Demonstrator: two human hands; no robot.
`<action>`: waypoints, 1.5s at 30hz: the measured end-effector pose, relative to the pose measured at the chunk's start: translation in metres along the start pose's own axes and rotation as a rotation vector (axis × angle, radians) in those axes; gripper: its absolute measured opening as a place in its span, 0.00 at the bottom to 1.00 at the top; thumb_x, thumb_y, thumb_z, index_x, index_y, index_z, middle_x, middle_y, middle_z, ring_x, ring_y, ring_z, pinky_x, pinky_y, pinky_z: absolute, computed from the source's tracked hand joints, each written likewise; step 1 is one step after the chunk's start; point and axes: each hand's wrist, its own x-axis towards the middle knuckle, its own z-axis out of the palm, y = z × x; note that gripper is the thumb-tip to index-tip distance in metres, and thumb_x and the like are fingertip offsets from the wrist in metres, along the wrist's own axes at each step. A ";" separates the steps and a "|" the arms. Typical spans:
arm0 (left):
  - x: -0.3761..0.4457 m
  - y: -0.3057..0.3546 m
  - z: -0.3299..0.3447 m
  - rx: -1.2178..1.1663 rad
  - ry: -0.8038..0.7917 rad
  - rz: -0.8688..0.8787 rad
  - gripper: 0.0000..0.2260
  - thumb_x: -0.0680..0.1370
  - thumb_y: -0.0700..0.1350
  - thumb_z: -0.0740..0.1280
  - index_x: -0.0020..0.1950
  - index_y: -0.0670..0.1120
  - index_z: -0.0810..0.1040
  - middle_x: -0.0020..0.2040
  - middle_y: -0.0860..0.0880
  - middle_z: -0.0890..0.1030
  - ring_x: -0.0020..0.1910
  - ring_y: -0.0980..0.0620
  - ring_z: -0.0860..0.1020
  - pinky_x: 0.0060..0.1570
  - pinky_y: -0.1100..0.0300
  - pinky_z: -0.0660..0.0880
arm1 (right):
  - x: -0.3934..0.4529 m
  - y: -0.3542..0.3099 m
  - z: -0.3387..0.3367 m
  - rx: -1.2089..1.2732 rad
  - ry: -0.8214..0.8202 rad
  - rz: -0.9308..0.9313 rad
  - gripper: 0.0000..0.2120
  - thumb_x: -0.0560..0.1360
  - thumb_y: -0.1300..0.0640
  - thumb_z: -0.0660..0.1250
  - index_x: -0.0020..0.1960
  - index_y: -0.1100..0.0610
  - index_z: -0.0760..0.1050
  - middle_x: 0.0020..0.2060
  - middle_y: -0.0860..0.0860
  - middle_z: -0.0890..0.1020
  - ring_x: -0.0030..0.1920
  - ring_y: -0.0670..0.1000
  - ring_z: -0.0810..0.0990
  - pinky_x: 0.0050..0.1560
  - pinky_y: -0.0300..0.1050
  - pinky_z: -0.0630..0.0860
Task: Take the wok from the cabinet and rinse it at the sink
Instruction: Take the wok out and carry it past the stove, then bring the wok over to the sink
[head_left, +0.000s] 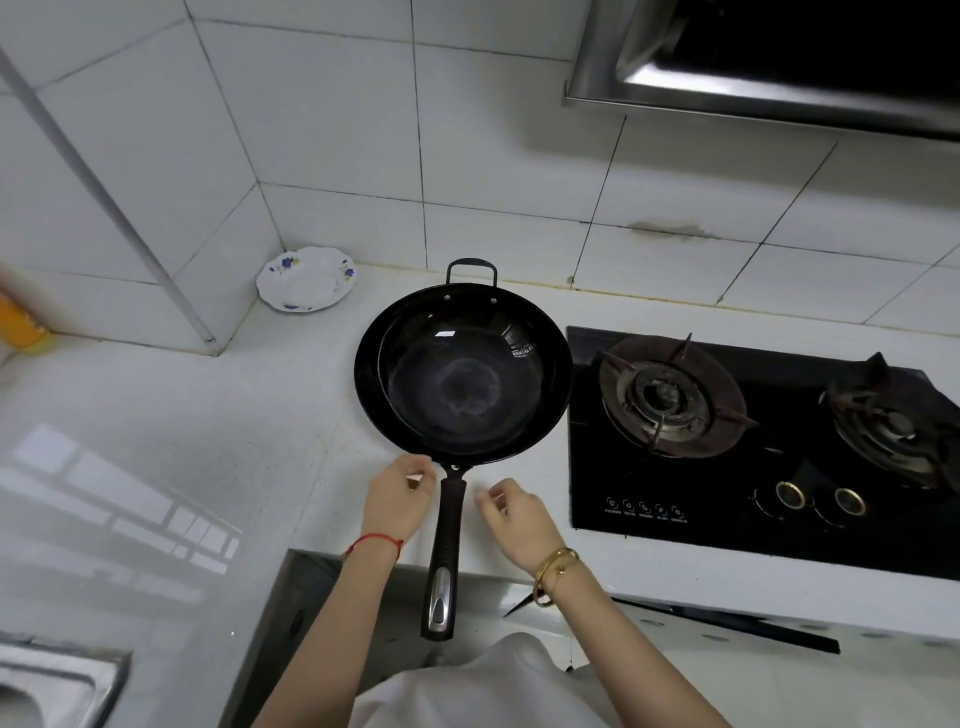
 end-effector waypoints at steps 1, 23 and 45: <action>-0.001 0.003 -0.005 0.011 0.032 0.033 0.13 0.79 0.44 0.64 0.64 0.44 0.76 0.57 0.49 0.79 0.51 0.56 0.74 0.52 0.64 0.70 | 0.000 0.001 -0.007 -0.011 0.032 -0.034 0.20 0.79 0.45 0.58 0.63 0.58 0.72 0.53 0.54 0.80 0.56 0.52 0.76 0.54 0.43 0.72; -0.047 -0.008 -0.021 0.262 0.116 0.183 0.17 0.80 0.49 0.61 0.68 0.48 0.72 0.66 0.49 0.76 0.65 0.50 0.73 0.67 0.54 0.70 | -0.032 0.011 -0.037 -0.112 0.235 -0.205 0.22 0.80 0.48 0.57 0.71 0.56 0.66 0.66 0.50 0.73 0.67 0.50 0.66 0.69 0.44 0.64; -0.014 -0.026 -0.028 0.115 -0.245 0.157 0.15 0.80 0.49 0.61 0.64 0.46 0.77 0.60 0.49 0.80 0.55 0.54 0.77 0.56 0.63 0.71 | -0.036 -0.027 0.030 0.057 0.239 0.070 0.22 0.79 0.48 0.60 0.70 0.57 0.67 0.64 0.53 0.74 0.65 0.52 0.70 0.64 0.43 0.67</action>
